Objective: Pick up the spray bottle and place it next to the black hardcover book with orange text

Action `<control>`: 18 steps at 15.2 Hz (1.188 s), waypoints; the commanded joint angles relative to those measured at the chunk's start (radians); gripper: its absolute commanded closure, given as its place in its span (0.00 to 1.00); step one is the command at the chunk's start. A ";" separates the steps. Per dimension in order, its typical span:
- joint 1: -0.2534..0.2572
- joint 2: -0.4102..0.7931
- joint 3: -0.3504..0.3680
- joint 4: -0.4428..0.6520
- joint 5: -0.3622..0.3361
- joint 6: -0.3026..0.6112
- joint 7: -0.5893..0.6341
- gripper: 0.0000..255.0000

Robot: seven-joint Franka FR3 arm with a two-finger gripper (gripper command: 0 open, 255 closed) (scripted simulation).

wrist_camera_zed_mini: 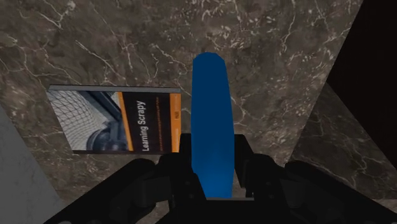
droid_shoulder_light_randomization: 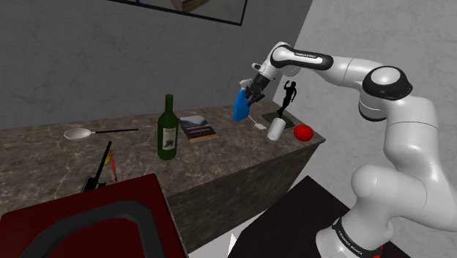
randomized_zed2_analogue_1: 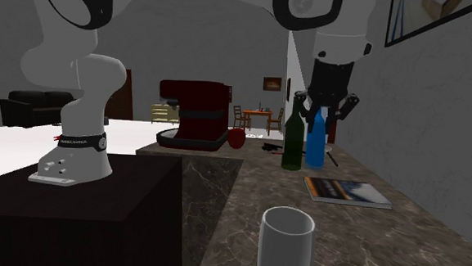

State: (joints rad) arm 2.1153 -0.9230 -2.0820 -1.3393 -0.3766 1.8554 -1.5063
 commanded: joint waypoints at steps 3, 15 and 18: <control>-0.001 -0.019 -0.013 -0.022 -0.012 0.036 -0.004 1.00; 0.011 -0.088 -0.061 -0.068 -0.053 0.138 -0.016 1.00; 0.016 -0.107 -0.075 -0.073 -0.063 0.161 -0.020 1.00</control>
State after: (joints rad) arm 2.1277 -1.0230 -2.1520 -1.4120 -0.4364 2.0089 -1.5257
